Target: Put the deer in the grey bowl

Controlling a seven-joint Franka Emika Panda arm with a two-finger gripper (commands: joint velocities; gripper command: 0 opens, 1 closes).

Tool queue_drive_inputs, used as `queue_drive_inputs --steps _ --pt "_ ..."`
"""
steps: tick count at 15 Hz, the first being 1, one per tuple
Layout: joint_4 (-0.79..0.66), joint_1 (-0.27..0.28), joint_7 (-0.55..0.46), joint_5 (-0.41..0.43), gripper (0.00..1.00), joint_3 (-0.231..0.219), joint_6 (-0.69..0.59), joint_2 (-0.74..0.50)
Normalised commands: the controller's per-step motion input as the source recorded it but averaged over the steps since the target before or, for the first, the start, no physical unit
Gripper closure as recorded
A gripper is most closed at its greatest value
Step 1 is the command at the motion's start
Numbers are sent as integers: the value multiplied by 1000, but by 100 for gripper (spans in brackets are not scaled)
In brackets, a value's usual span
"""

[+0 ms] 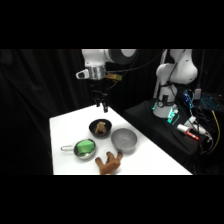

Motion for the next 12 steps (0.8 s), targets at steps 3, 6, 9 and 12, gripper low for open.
queue_drive_inputs --steps 3,6,9,12 --pt "19 -13 4 -1 0 32 -1 9" --pt "52 26 5 27 0 69 85 45" --pt "83 81 7 40 0 109 176 71" --pt "126 103 -3 39 0 112 194 129"
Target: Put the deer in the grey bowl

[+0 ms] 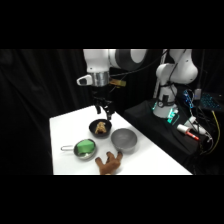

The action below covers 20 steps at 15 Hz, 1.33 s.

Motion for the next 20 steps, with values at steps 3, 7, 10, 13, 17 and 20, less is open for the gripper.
queue_drive_inputs --steps 3,7,10,13,17,20 --pt "180 98 -6 6 0 98 204 207" --pt "285 68 -5 -46 0 69 178 320" --pt "355 52 7 -90 0 52 130 385" --pt "351 54 -6 -156 0 40 116 402" --pt "351 20 -37 -108 0 48 81 381" --pt "326 3 -49 -67 0 50 60 341"
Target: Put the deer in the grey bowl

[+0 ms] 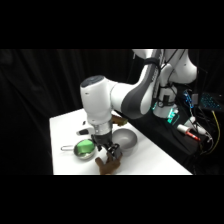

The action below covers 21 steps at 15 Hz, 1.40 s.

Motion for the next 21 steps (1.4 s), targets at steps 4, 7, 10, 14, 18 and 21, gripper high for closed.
queue_drive_inputs --steps 4,7,10,14,18,21 --pt "294 -5 -51 -64 0 38 75 322" --pt "291 -29 -46 -36 0 45 70 313" --pt "256 -26 -32 -30 0 56 44 265" --pt "196 -6 -19 -55 26 41 24 190" --pt "122 21 1 -105 59 -8 6 84" --pt "75 51 43 -147 81 -53 -51 4"
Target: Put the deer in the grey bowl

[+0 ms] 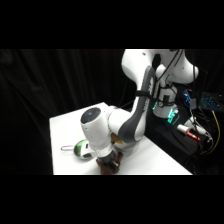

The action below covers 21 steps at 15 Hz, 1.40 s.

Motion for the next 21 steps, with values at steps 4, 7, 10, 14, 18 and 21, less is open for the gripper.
queue_drive_inputs --steps 4,7,10,14,18,21 --pt "20 79 94 -153 94 -77 -118 -97" --pt "-34 104 130 -144 95 -82 -173 -259" --pt "-34 114 139 -130 95 -84 -191 -335" --pt "-48 101 163 -119 95 -92 -266 -386" --pt "-117 80 168 -154 95 -116 -311 -428" --pt "-252 11 143 -117 95 -93 -241 -470"
